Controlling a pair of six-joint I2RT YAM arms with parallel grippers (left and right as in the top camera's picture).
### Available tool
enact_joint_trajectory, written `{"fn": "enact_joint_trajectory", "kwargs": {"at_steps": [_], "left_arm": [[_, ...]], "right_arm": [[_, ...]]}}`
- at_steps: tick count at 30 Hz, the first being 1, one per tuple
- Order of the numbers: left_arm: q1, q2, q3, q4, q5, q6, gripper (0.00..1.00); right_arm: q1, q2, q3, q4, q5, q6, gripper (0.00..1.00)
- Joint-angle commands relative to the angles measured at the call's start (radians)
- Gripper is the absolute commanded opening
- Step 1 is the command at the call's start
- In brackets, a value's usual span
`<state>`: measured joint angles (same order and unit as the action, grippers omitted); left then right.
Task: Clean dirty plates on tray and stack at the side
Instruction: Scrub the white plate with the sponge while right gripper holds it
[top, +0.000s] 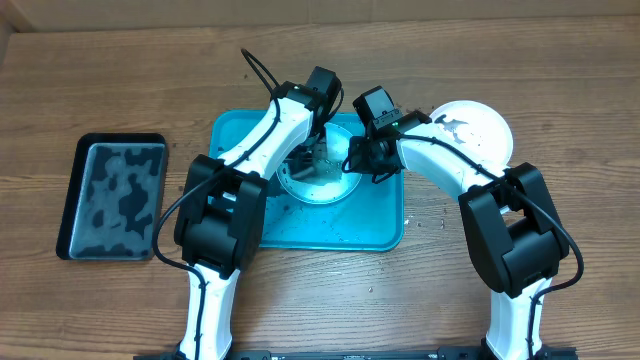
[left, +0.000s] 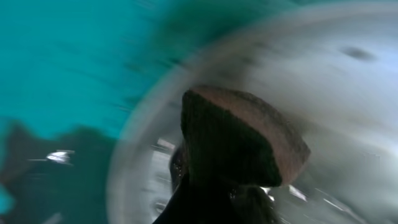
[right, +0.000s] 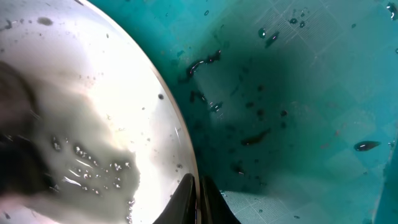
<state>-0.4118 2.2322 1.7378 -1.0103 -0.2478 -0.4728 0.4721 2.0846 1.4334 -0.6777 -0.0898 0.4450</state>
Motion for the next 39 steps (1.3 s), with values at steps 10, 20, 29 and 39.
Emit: {"fn": "enact_joint_trajectory", "kwargs": {"at_steps": [10, 20, 29, 39], "left_arm": [[0.054, -0.035, 0.043, 0.047, 0.306, 0.044, 0.04], [0.002, -0.021, -0.002, 0.182, 0.512, 0.019, 0.04], [0.001, -0.014, -0.002, 0.131, 0.296, 0.011, 0.04], [0.065, -0.039, 0.022, -0.124, -0.074, -0.146, 0.04]], "right_arm": [[0.005, 0.005, -0.005, -0.021, 0.044, -0.006, 0.04], [0.005, 0.005, -0.005, -0.02, 0.044, -0.006, 0.04], [0.005, 0.005, -0.005, -0.028, 0.044, -0.006, 0.04], [0.005, 0.005, -0.005, -0.031, 0.044, -0.007, 0.04]]}}
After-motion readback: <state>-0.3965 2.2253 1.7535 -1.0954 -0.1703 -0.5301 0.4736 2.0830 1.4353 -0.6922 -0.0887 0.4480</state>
